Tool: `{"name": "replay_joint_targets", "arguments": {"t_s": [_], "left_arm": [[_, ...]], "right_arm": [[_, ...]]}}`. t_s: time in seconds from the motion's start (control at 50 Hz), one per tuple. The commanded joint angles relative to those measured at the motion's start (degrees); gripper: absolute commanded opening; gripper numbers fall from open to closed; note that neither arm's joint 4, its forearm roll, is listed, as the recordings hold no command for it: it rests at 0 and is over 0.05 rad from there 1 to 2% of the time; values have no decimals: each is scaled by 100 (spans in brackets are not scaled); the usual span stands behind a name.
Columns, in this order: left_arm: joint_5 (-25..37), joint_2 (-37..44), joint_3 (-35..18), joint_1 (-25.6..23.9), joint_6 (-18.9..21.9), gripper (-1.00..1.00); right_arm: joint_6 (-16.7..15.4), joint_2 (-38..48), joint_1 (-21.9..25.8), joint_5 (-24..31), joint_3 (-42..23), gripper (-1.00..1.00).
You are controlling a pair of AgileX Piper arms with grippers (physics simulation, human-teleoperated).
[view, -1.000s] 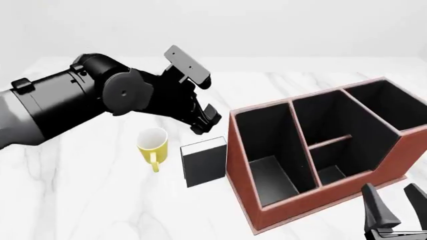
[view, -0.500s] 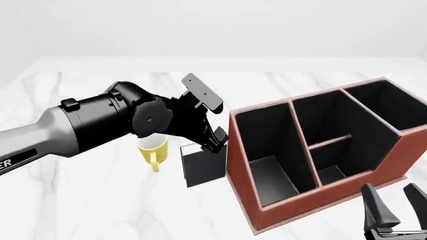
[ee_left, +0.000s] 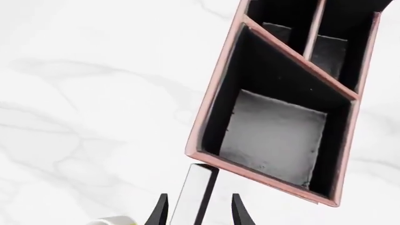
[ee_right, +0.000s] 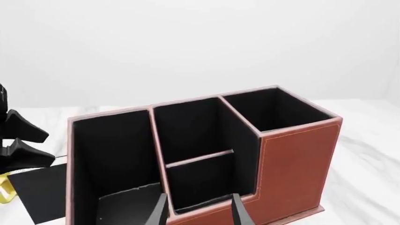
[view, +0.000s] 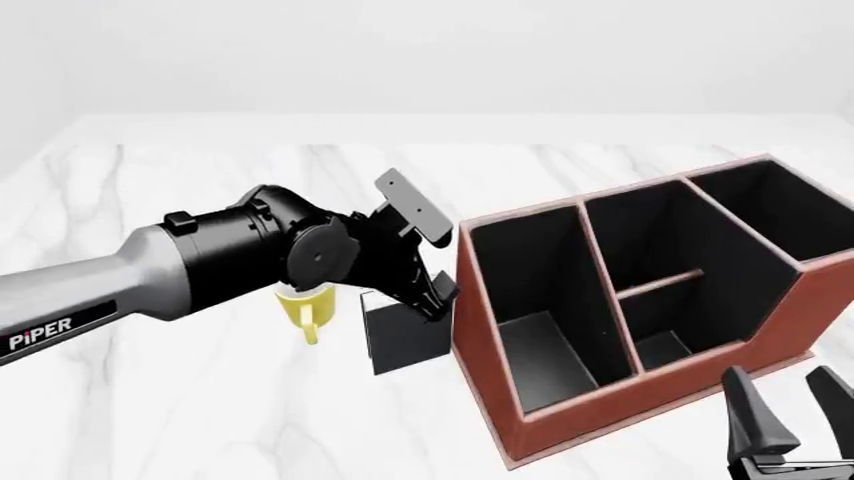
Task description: Pick up the book and place it in the back compartment of the caddy.
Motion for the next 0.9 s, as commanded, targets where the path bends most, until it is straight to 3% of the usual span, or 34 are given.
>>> {"name": "replay_joint_targets", "arguments": {"t_s": [0.02, 0.26, 0.9], "left_arm": [[-307, 173, 276, -23, -62, 100], [-452, 319, 394, 198, 29, 100], [-1090, 811, 847, 137, -76, 100]], "right_arm": [[7, 30, 8, -27, 0, 100], [0, 12, 5, -8, 0, 100], [34, 84, 2, -65, 2, 100]]}}
